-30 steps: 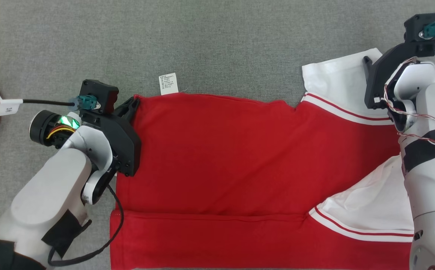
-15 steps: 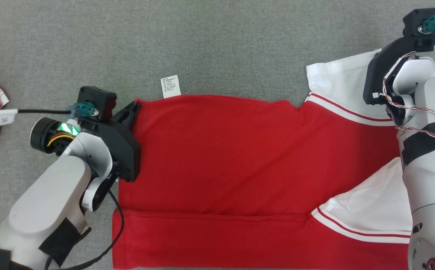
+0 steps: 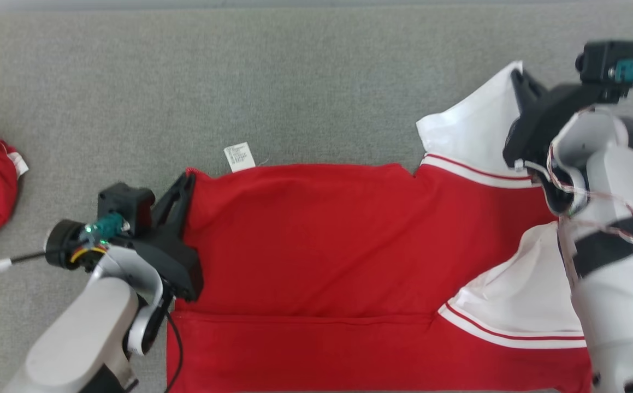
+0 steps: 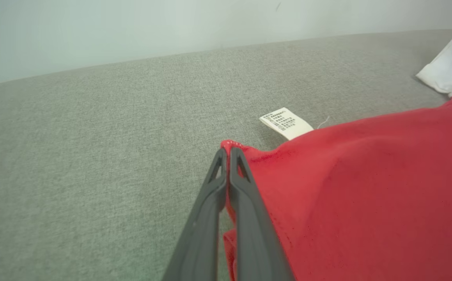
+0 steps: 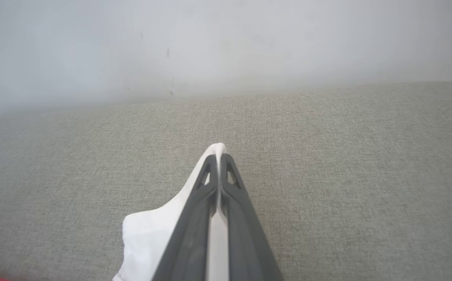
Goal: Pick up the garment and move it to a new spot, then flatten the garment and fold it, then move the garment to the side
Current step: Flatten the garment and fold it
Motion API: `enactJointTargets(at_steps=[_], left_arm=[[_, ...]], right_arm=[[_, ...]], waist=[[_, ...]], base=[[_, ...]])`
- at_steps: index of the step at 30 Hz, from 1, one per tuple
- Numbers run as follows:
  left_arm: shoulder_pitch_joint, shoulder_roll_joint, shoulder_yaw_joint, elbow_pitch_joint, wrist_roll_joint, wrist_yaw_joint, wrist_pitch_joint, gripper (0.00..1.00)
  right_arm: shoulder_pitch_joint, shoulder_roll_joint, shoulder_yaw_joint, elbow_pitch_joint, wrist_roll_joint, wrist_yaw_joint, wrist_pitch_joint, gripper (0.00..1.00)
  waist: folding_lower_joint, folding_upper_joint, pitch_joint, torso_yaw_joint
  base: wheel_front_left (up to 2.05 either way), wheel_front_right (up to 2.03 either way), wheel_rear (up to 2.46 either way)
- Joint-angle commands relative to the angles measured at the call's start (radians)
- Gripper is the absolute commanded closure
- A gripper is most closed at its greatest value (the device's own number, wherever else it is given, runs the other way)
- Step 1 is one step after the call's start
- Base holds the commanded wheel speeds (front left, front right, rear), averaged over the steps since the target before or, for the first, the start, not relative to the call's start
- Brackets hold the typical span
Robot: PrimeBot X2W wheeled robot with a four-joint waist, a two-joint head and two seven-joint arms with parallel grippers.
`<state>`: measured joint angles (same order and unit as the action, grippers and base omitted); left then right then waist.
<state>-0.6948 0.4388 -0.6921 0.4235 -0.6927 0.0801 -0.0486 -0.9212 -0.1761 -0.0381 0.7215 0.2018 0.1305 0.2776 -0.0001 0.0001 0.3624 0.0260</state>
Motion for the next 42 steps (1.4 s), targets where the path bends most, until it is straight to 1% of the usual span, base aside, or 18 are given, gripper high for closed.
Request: enactJointTargets(at_steps=[1, 5, 8, 13, 15, 18, 22, 23, 25, 26, 30, 34, 38, 42], left_arm=[[0.021, -0.008, -0.002, 0.003, 0.004, 0.001, -0.018, 1.00], [0.051, -0.013, -0.011, 0.017, 0.017, -0.002, -0.075, 1.00], [0.071, -0.013, -0.007, 0.023, 0.027, 0.008, -0.126, 1.00], [0.112, -0.007, 0.002, 0.026, 0.045, 0.018, -0.185, 1.00], [0.131, 0.003, -0.003, 0.024, 0.062, 0.014, -0.198, 1.00], [0.169, 0.019, 0.003, 0.012, 0.083, 0.019, -0.211, 1.00], [0.225, 0.032, 0.023, -0.008, 0.112, 0.024, -0.217, 1.00], [0.256, 0.033, 0.041, -0.028, 0.130, 0.025, -0.217, 1.00], [0.290, 0.030, 0.065, -0.045, 0.141, 0.024, -0.217, 1.00], [0.290, 0.030, 0.065, -0.045, 0.141, 0.024, -0.217, 1.00], [0.349, 0.020, 0.108, -0.058, 0.168, 0.025, -0.216, 1.00], [0.384, 0.000, 0.149, -0.033, 0.186, 0.000, -0.217, 1.00], [0.409, -0.026, 0.181, -0.011, 0.207, -0.004, -0.217, 1.00], [0.422, -0.043, 0.214, 0.017, 0.231, -0.029, -0.217, 1.00]], right_arm=[[0.045, -0.018, 0.022, -0.032, 0.036, 0.000, 0.014, 1.00], [0.168, -0.082, 0.120, -0.207, 0.167, 0.000, 0.082, 1.00], [0.270, -0.138, 0.162, -0.347, 0.252, 0.000, 0.134, 1.00], [0.418, -0.204, 0.173, -0.517, 0.335, 0.000, 0.210, 1.00], [0.473, -0.229, 0.178, -0.574, 0.359, 0.000, 0.242, 1.00], [0.555, -0.266, 0.175, -0.661, 0.410, 0.000, 0.292, 1.00], [0.654, -0.312, 0.144, -0.739, 0.433, 0.000, 0.365, 1.00], [0.696, -0.321, 0.132, -0.774, 0.444, 0.000, 0.407, 1.00], [0.729, -0.331, 0.117, -0.806, 0.451, 0.000, 0.443, 1.00], [0.729, -0.331, 0.117, -0.806, 0.451, 0.000, 0.443, 1.00], [0.791, -0.350, 0.108, -0.856, 0.464, 0.000, 0.520, 1.00], [0.833, -0.350, 0.100, -0.890, 0.476, 0.000, 0.588, 1.00], [0.872, -0.342, 0.099, -0.915, 0.488, 0.000, 0.648, 1.00], [0.900, -0.348, 0.099, -0.936, 0.485, 0.000, 0.690, 1.00]], waist=[[0.0001, -0.0001, -0.031, -0.013], [0.0001, -0.0001, -0.069, -0.029], [0.0001, -0.0001, -0.092, -0.042], [0.0001, -0.0001, -0.124, -0.058], [0.0001, -0.0001, -0.136, -0.062], [0.0001, -0.0001, -0.149, -0.068], [0.0001, -0.0001, -0.154, -0.077], [0.0001, -0.0001, -0.153, -0.082], [0.0001, -0.0001, -0.151, -0.085], [0.0001, -0.0001, -0.151, -0.085], [0.0001, -0.0001, -0.153, -0.087], [0.0001, -0.0001, -0.162, -0.085], [0.0001, -0.0001, -0.174, -0.084], [0.0001, -0.0001, -0.180, -0.087]], base=[[0.00, 0.00, 0.00], [0.00, 0.00, 0.00], [0.00, 0.00, 0.00], [0.00, 0.00, 0.00], [0.00, 0.00, 0.00], [0.00, 0.00, 0.00], [0.00, 0.00, 0.00], [0.00, 0.00, 0.00], [0.00, 0.00, 0.00], [0.00, 0.00, 0.00], [0.00, 0.00, 0.00], [0.00, 0.00, 0.00], [0.00, 0.00, 0.00], [0.00, 0.00, 0.00]])
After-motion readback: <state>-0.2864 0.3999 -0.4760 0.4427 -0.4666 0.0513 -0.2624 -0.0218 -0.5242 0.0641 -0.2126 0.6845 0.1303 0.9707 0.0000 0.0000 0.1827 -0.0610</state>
